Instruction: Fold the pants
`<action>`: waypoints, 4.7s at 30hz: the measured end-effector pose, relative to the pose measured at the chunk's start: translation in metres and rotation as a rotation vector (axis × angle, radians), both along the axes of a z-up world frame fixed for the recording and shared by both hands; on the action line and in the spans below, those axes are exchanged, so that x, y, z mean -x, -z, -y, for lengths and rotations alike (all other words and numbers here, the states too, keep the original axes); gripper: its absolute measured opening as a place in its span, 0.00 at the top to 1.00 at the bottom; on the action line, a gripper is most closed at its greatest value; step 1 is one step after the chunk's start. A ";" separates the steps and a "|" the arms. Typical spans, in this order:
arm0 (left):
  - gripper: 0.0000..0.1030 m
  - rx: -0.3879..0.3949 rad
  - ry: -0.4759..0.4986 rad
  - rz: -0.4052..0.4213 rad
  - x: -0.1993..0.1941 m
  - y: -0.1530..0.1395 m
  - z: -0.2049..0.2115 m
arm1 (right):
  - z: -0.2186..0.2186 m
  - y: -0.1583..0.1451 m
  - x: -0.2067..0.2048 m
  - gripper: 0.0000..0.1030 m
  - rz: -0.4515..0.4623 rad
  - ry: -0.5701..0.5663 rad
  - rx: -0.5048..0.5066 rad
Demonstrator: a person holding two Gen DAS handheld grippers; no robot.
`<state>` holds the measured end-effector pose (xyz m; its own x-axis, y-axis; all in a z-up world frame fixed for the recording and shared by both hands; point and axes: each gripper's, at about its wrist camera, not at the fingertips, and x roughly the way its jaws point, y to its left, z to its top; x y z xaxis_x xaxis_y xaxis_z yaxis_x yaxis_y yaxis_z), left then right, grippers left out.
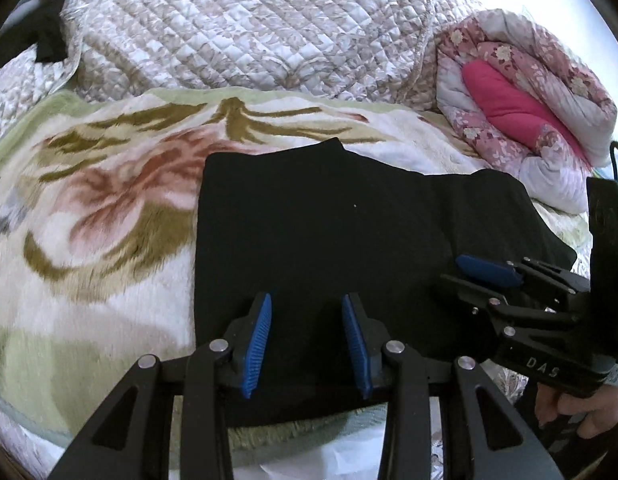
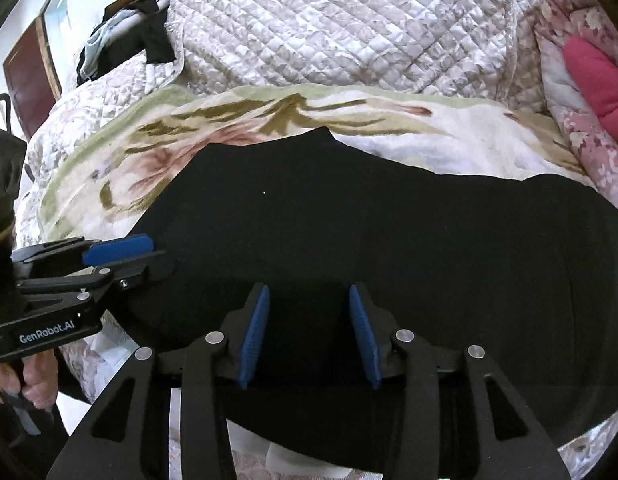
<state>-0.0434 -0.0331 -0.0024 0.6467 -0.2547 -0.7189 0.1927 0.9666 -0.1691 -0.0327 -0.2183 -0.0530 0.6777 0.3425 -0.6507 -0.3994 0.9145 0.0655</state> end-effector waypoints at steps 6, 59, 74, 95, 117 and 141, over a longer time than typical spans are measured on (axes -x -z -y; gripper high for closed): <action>0.61 -0.010 -0.005 0.000 0.000 0.000 0.004 | -0.003 0.001 0.006 0.54 0.023 0.011 0.016; 0.60 -0.038 -0.018 0.012 0.007 -0.002 -0.001 | 0.216 0.001 0.045 0.38 -0.015 0.828 -0.552; 0.60 -0.040 -0.018 0.013 0.007 -0.001 -0.002 | 0.211 0.003 0.051 0.38 -0.050 0.815 -0.615; 0.60 0.033 -0.151 0.045 0.000 -0.023 -0.049 | 0.112 -0.099 -0.012 0.79 0.110 0.388 -0.468; 0.60 0.132 -0.327 0.085 0.009 -0.039 -0.117 | -0.098 -0.044 -0.017 0.79 0.015 -0.107 -0.141; 0.60 0.113 -0.334 0.077 0.008 -0.035 -0.120 | -0.082 -0.055 0.026 0.48 0.115 -0.241 -0.212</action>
<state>-0.0518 0.0869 0.0322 0.7589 -0.0955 -0.6442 -0.1140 0.9545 -0.2757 -0.0590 -0.1368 0.0019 0.6254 0.6217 -0.4716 -0.6185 0.7634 0.1862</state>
